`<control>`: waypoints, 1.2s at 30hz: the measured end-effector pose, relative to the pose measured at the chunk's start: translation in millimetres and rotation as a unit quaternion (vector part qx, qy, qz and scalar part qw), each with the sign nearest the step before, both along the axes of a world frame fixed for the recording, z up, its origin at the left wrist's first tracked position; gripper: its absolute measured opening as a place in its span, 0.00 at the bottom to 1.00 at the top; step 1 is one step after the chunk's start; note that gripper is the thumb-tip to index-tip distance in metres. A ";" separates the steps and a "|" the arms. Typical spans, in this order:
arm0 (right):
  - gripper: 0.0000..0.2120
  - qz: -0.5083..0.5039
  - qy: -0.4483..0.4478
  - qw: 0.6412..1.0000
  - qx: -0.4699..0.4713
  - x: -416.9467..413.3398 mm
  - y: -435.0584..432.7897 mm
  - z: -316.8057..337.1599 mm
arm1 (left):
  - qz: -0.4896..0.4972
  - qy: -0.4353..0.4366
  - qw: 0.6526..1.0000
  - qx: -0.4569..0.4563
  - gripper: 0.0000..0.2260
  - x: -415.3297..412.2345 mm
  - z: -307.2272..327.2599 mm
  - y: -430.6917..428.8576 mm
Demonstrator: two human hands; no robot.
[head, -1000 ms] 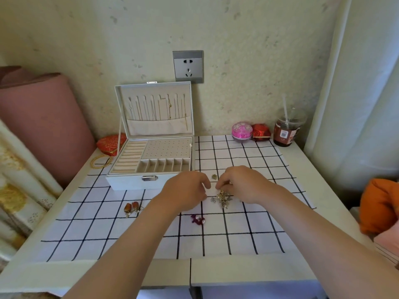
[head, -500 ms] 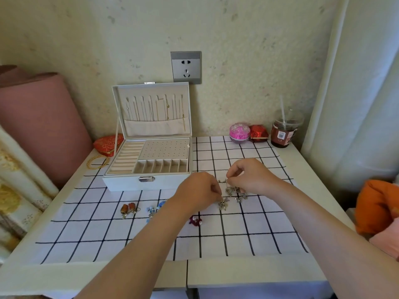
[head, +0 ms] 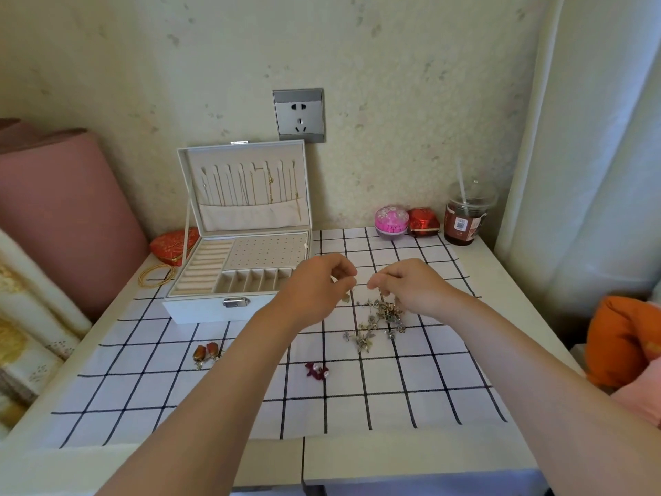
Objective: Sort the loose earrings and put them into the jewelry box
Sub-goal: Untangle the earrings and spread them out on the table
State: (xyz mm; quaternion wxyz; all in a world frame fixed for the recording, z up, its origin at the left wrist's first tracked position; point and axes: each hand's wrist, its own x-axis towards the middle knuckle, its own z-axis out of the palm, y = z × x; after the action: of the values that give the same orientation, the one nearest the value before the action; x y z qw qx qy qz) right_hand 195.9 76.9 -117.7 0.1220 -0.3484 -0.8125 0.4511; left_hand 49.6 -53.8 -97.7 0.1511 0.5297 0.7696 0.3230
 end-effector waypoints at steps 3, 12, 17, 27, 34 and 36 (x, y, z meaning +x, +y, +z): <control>0.09 -0.012 0.022 1.000 -0.014 -5.5 10.0 0.4 | -0.005 0.024 1.000 -0.005 0.07 -5.2 0.5 14.8; 0.07 -0.040 0.052 0.997 0.046 -25.5 51.6 -11.6 | -0.032 0.086 0.995 -0.044 0.04 -17.8 -5.6 67.5; 0.11 -0.017 0.007 0.996 0.086 -29.3 64.1 -20.2 | -0.043 0.099 0.992 -0.065 0.05 -23.5 -15.6 86.3; 0.15 -0.012 -0.099 0.987 0.124 -22.0 75.6 -24.8 | -0.045 0.134 0.985 -0.102 0.05 -34.0 -35.4 95.5; 0.07 -0.014 -0.089 0.977 0.193 -37.6 78.2 -28.9 | 0.009 0.145 0.985 -0.093 0.07 -32.3 -41.4 110.5; 0.07 -0.003 -0.089 0.977 0.194 -42.3 80.4 -30.7 | 0.019 0.152 0.984 -0.095 0.07 -32.5 -41.5 116.2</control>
State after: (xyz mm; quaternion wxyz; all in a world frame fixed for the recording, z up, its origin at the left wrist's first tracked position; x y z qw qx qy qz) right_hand 153.6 157.3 -148.4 0.1157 -0.3596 -0.8911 0.2516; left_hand 17.1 62.4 -139.2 0.0758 0.5411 0.8206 0.1674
